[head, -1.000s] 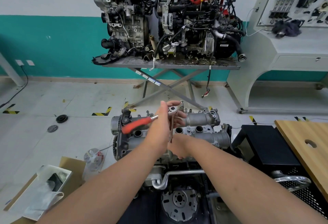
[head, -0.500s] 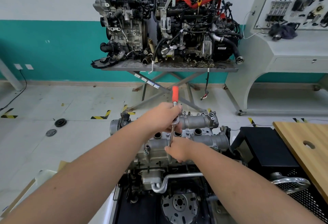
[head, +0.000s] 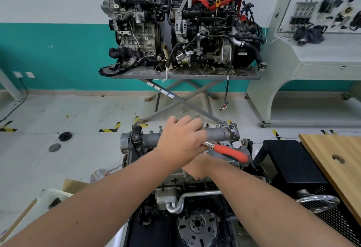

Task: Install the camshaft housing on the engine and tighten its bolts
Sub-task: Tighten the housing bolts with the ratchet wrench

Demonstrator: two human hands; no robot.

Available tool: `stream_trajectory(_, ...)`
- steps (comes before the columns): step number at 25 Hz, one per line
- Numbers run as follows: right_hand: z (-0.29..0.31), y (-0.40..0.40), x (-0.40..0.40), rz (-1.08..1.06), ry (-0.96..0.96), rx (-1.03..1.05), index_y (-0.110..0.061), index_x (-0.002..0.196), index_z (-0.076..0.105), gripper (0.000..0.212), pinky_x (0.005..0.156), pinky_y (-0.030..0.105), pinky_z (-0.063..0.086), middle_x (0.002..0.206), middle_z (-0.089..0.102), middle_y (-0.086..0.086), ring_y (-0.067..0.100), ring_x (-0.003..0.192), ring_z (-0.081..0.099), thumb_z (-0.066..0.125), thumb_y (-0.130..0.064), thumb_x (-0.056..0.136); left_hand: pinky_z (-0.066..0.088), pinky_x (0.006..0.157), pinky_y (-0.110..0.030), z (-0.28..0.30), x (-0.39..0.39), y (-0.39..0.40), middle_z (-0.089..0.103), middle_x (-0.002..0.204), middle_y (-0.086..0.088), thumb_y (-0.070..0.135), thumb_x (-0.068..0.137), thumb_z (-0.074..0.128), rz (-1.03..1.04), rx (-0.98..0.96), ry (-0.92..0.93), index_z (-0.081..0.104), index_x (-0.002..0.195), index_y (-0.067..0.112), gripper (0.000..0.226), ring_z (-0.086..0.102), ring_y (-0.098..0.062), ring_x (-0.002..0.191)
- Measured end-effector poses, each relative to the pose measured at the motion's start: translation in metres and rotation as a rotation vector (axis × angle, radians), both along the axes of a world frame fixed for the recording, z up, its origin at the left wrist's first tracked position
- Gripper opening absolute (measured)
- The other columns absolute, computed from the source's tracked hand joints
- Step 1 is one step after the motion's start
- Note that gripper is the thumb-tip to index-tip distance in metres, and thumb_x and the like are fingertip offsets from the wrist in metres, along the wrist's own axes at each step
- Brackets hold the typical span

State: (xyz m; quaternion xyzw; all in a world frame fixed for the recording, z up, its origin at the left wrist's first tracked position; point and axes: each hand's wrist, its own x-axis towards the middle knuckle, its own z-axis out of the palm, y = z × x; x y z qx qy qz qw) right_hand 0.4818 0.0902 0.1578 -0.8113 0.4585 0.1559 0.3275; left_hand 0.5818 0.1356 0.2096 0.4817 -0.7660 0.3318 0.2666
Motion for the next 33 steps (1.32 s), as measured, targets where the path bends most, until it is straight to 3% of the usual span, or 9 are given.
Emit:
stream_trajectory(4,-0.001,0.003,0.003,-0.292,-0.139,0.144,-0.001,0.098,0.061,0.024,0.092,0.030,0.054,0.071,0.066,0.002,0.012,0.072,0.061,0.042,-0.014,0.106,0.037,0.069,-0.037,-0.018,0.000,-0.002,0.064,0.093,-0.003,0.069,0.093,0.036,0.056,0.016,0.304,0.063,0.072,0.015,0.064,0.060,-0.025,0.081)
stream_trajectory(7,0.005,-0.001,0.001,-0.236,-0.112,0.110,-0.008,0.120,0.061,0.023,0.091,0.038,0.051,0.106,0.070,0.008,0.016,0.084,0.056,0.047,-0.015,0.102,0.049,0.082,-0.042,-0.029,-0.006,0.002,0.061,0.105,0.004,0.060,0.096,0.034,-0.117,0.322,0.893,0.065,0.100,0.022,0.049,0.059,-0.016,0.096)
stream_trajectory(10,-0.007,-0.005,0.005,-0.129,0.048,0.237,-0.012,0.088,0.056,0.029,0.065,0.033,0.038,0.085,0.056,0.017,0.021,0.066,0.047,0.033,-0.021,0.103,0.054,0.073,-0.031,-0.030,-0.021,0.001,0.069,0.091,0.006,0.052,0.095,0.037,-0.305,0.440,1.538,0.065,0.102,0.037,0.033,0.065,-0.013,0.079)
stream_trajectory(12,-0.011,-0.009,0.004,-0.109,0.058,0.229,-0.009,0.087,0.054,0.031,0.057,0.030,0.028,0.075,0.051,0.012,0.020,0.061,0.044,0.031,-0.023,0.102,0.052,0.064,-0.028,-0.023,-0.025,-0.003,0.070,0.079,-0.001,0.056,0.097,0.036,-0.347,0.510,1.835,0.068,0.098,0.032,0.040,0.062,-0.017,0.065)
stream_trajectory(17,-0.008,-0.008,0.002,-0.043,0.043,0.107,-0.009,0.088,0.062,0.038,0.059,0.029,0.031,0.067,0.060,0.007,0.020,0.055,0.050,0.035,-0.032,0.102,0.052,0.054,-0.030,0.001,-0.010,-0.006,0.065,0.062,-0.007,0.049,0.106,0.034,-0.157,0.763,2.138,0.059,0.096,0.012,0.046,0.061,-0.022,0.053)
stream_trajectory(20,-0.007,-0.010,0.000,0.000,0.043,0.071,-0.009,0.089,0.062,0.039,0.076,0.033,0.037,0.067,0.063,0.007,0.021,0.056,0.054,0.034,-0.032,0.102,0.057,0.058,-0.030,0.021,0.001,-0.009,0.066,0.063,-0.006,0.041,0.105,0.041,0.007,0.988,1.970,0.054,0.096,0.012,0.032,0.071,-0.029,0.065)
stream_trajectory(24,-0.007,-0.013,-0.003,0.026,0.037,0.094,-0.005,0.096,0.061,0.036,0.063,0.030,0.035,0.072,0.064,0.011,0.025,0.062,0.056,0.035,-0.029,0.103,0.058,0.072,-0.031,0.045,0.002,-0.009,0.075,0.075,-0.005,0.040,0.104,0.041,0.227,1.183,1.353,0.062,0.098,0.011,0.036,0.073,-0.015,0.067)
stream_trajectory(27,-0.007,-0.015,-0.001,0.025,0.057,0.095,0.000,0.105,0.063,0.039,0.072,0.034,0.054,0.077,0.066,0.014,0.022,0.055,0.056,0.036,-0.028,0.103,0.040,0.047,-0.021,0.058,0.004,-0.008,0.066,0.059,0.009,0.046,0.104,0.040,0.353,1.111,0.823,0.066,0.090,0.012,0.045,0.051,0.000,0.041)
stream_trajectory(33,-0.009,-0.016,0.002,0.014,0.077,0.085,-0.002,0.113,0.063,0.038,0.078,0.038,0.059,0.081,0.069,0.014,0.021,0.058,0.059,0.038,-0.028,0.102,0.045,0.057,-0.029,0.055,-0.010,-0.005,0.060,0.085,0.002,0.046,0.104,0.037,0.340,1.008,0.043,0.053,0.086,0.022,0.034,0.054,-0.014,0.067)
